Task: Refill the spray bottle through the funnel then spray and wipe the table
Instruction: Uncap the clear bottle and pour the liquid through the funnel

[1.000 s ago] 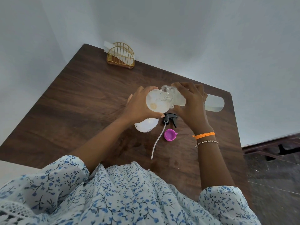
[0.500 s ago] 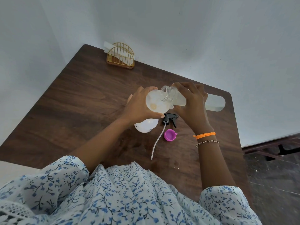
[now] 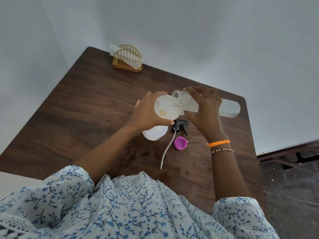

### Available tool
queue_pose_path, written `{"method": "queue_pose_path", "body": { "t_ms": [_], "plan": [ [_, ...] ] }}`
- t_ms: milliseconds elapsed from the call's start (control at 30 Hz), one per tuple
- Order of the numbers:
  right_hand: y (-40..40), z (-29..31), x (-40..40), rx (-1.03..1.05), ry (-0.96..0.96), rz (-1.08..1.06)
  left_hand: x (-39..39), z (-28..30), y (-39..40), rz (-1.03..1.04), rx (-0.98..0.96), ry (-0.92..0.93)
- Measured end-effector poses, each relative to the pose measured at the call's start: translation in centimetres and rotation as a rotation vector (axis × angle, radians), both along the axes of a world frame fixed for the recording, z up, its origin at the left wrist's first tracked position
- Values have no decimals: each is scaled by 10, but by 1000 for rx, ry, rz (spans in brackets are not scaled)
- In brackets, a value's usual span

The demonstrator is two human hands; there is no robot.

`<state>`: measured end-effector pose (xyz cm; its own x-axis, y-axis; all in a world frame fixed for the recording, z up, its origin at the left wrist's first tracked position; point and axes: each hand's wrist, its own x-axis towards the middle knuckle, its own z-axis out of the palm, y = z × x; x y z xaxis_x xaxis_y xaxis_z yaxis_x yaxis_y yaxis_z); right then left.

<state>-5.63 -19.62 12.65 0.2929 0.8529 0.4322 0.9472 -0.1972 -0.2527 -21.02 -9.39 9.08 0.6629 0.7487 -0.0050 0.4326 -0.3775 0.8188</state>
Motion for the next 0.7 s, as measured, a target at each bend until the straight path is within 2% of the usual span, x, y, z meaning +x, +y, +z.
{"method": "queue_pose_path", "body": {
  "t_ms": [700],
  "plan": [
    [1,1,0,-2,-7,-10,1,-2,1,-2,12,-2]
  ]
}}
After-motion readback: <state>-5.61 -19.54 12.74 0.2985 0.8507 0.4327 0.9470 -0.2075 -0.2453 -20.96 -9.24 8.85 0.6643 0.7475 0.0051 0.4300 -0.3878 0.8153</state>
